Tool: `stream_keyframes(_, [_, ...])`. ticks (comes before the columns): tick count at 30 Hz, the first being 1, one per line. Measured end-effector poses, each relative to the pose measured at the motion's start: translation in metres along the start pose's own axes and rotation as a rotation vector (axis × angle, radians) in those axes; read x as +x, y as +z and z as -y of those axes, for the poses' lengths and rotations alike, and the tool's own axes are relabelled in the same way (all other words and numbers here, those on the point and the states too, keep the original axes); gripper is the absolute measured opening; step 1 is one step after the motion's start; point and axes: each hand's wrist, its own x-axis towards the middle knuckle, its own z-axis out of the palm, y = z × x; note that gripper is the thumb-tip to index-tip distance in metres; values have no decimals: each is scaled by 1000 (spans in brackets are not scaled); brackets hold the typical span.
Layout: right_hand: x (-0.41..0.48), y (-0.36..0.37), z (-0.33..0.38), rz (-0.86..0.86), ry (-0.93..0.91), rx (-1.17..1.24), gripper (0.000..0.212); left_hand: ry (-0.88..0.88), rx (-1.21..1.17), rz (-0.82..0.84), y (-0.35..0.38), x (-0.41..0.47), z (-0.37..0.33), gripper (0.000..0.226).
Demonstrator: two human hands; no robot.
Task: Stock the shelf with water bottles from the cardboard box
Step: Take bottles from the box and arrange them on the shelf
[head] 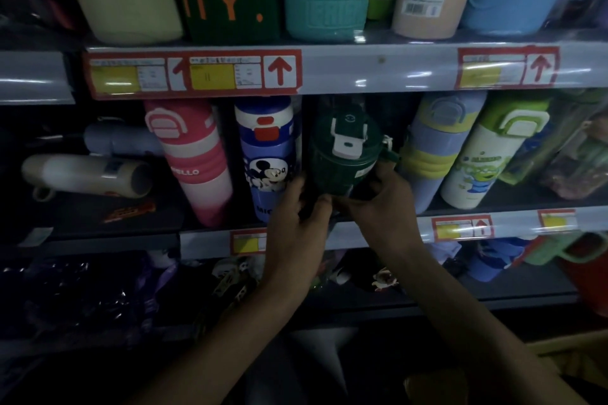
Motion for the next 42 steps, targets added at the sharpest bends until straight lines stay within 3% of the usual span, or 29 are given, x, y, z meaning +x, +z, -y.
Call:
stream_keyframes(5, [2,6,-7,31,17,-35,55,-51,-24,25,-2,4,5,35])
stream_keyframes(11, [4,10,-12,25,27,-23,60,-144,-57,21,-1,4,2,45])
stream_keyframes(16, [4,14,-16,-38,33,44,65,-148,-68,49,0,-1,-4,42])
stream_keyframes(26, [-4,15,-6,0,49,50,56,-161,-26,46,-5,1,-3,50])
stream_keyframes(30, [-11,8,-6,72,104,-18,58,-202,-22,24,-9,-3,-4,46])
stream_keyframes(33, [-18,-3,-2,114,112,-82,44,-197,8,30,-13,-9,-6,43])
stream_keyframes(37, [-33,-30,4,158,128,-124,48,-146,79,76,-13,-15,-8,33])
stream_keyframes(42, [-40,-66,12,111,135,-177,46,-66,137,124,7,-16,-12,22])
